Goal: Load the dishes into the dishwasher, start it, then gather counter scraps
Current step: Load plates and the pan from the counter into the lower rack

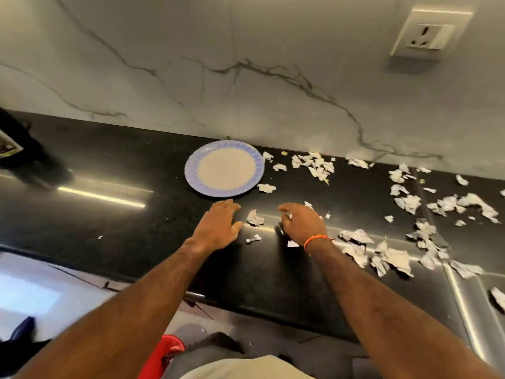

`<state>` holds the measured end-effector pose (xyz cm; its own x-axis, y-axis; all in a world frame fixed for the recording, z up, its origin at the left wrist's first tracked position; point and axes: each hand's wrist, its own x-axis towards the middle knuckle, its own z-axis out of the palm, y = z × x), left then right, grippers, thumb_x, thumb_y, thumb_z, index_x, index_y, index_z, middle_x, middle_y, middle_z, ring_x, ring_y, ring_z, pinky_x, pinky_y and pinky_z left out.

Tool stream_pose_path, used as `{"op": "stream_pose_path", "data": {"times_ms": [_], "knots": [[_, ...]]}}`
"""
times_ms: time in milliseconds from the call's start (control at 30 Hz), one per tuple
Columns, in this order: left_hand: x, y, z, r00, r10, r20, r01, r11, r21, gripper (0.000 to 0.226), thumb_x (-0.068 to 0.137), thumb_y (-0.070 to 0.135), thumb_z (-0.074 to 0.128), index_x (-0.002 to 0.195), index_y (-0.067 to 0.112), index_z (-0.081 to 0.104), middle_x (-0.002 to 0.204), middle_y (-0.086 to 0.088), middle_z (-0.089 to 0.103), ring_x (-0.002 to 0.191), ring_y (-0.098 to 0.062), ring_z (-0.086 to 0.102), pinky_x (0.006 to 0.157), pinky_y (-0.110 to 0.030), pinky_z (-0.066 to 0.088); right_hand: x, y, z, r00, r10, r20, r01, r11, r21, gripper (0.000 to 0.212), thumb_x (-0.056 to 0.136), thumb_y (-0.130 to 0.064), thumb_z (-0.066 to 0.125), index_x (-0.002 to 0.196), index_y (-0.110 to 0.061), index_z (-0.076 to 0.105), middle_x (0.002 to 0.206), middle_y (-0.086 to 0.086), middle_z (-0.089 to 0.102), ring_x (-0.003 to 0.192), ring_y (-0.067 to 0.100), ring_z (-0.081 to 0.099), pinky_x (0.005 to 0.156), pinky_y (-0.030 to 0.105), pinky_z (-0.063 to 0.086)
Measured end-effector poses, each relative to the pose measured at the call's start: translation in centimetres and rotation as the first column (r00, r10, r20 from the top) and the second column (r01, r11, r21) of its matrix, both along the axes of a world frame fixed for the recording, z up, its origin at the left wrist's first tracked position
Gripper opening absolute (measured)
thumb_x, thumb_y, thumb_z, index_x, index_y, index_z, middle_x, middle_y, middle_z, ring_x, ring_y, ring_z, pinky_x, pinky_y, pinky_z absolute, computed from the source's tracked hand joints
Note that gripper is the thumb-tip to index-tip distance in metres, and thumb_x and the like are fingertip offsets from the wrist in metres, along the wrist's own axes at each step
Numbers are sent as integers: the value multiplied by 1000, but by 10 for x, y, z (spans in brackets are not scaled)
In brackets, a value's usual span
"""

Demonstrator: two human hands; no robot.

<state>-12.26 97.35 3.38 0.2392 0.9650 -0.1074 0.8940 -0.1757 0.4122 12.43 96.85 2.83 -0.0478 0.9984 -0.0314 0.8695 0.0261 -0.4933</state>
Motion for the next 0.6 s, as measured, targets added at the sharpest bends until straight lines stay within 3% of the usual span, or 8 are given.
{"op": "stream_pose_path", "data": {"times_ms": [200,433,600], "knots": [[-41,43,0,995,82,-49,-82,997,16,59,94,36,66,147,16,48,157,-7,41,146,-24,33,121,-41,30,-28,56,0,996,89,23,-88,995,-37,37,92,-20,52,126,-25,66,130,0,66,119,23,60,101,34,46],[-86,109,-5,984,70,-165,-87,991,-98,78,87,29,68,156,18,32,166,-8,23,152,-27,22,121,-50,28,-67,130,0,989,141,35,-137,986,-90,50,90,-16,55,140,-24,56,146,0,53,134,23,47,114,36,38],[-108,145,-11,942,-66,-330,12,987,-163,91,82,21,69,159,18,22,168,-9,9,155,-29,8,124,-50,21,-89,175,-7,920,281,273,-245,956,-158,62,87,-15,60,146,-28,47,154,1,41,141,27,33,112,46,39]]}}
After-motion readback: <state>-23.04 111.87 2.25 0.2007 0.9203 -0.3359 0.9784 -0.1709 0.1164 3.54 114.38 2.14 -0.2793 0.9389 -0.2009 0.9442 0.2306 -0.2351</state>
